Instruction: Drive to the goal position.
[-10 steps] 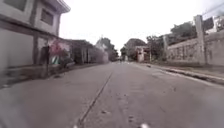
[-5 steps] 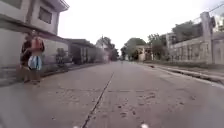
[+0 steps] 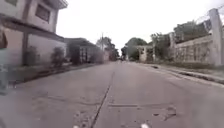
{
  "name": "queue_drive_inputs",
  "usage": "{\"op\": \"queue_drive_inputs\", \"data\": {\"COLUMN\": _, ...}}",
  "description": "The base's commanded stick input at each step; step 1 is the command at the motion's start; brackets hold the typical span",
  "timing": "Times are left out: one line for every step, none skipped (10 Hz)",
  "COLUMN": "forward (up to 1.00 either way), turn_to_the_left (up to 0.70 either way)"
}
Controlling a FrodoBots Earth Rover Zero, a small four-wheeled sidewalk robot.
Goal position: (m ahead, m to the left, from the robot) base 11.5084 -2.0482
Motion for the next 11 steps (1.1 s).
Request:
{"op": "queue_drive_inputs", "data": {"forward": 1.0, "turn_to_the_left": 0.02}}
{"op": "queue_drive_inputs", "data": {"forward": 1.0, "turn_to_the_left": 0.02}}
{"op": "queue_drive_inputs", "data": {"forward": 1.0, "turn_to_the_left": 0.02}}
{"op": "queue_drive_inputs", "data": {"forward": 1.0, "turn_to_the_left": 0.02}}
{"op": "queue_drive_inputs", "data": {"forward": 1.0, "turn_to_the_left": 0.02}}
{"op": "queue_drive_inputs", "data": {"forward": 1.0, "turn_to_the_left": 0.02}}
{"op": "queue_drive_inputs", "data": {"forward": 1.0, "turn_to_the_left": 0.02}}
{"op": "queue_drive_inputs", "data": {"forward": 1.0, "turn_to_the_left": 0.02}}
{"op": "queue_drive_inputs", "data": {"forward": 1.0, "turn_to_the_left": 0.02}}
{"op": "queue_drive_inputs", "data": {"forward": 1.0, "turn_to_the_left": 0.02}}
{"op": "queue_drive_inputs", "data": {"forward": 1.0, "turn_to_the_left": 0.02}}
